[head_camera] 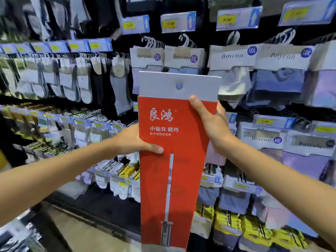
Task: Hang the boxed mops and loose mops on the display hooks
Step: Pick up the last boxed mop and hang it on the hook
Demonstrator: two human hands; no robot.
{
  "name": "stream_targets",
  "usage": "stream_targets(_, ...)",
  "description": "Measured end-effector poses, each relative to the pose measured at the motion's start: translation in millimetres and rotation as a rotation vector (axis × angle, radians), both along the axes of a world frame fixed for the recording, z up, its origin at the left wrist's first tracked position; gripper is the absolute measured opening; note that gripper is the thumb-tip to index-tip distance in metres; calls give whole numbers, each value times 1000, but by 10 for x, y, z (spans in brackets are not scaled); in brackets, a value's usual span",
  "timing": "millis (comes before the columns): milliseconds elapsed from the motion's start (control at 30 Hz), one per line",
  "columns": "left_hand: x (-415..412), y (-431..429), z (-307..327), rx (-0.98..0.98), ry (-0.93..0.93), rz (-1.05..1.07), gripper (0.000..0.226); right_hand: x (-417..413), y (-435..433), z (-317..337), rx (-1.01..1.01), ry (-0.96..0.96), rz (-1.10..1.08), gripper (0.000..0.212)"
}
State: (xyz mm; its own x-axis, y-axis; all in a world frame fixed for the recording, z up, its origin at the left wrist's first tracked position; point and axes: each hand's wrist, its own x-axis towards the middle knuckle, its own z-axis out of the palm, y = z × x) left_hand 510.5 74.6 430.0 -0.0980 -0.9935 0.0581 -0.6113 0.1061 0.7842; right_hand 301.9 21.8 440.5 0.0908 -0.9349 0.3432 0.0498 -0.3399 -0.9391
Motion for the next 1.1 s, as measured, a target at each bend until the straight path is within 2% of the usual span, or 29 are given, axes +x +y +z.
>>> stream_targets(67,-2,98,168,-17,-7,54,70,38,-54,172,-34,17,49,104)
stream_targets(167,2,219,355,-31,20,146,61,117,-138,439,-50,34,176,98)
stream_targets(200,-7,258,397,-38,41,174,58,133,-157,518,-50,45,232,90)
stream_targets(267,-6,311,444,-57,60,280,58,178,-225,643,-67,40,336,55)
stream_targets(300,-19,346,464,-66,47,343,57,200,-253,694,-68,25,373,47)
stream_targets(333,-35,396,474,-77,34,404,57,214,-261,741,-66,21,416,52)
stream_targets(400,-118,533,518,-100,15,507,60,244,-280,803,-70,30,499,79)
stream_targets(533,-451,1027,629,-139,28,727,64,325,-158,924,-116,-18,714,71)
stream_targets(667,-774,1587,700,-187,78,934,70,484,186,1067,-150,-13,919,88)
stream_targets(733,-944,1873,745,-201,78,1034,78,507,421,1120,-142,-20,1012,88)
stream_targets(800,-1173,2159,812,-225,72,1089,66,533,659,1137,-144,-33,1079,90)
stream_targets(933,-1757,2780,902,-230,32,1292,55,528,1247,1168,-169,-46,1284,114)
stream_targets(1100,-2628,3610,963,-238,-42,1608,47,80,2128,1237,-203,-113,1574,100)
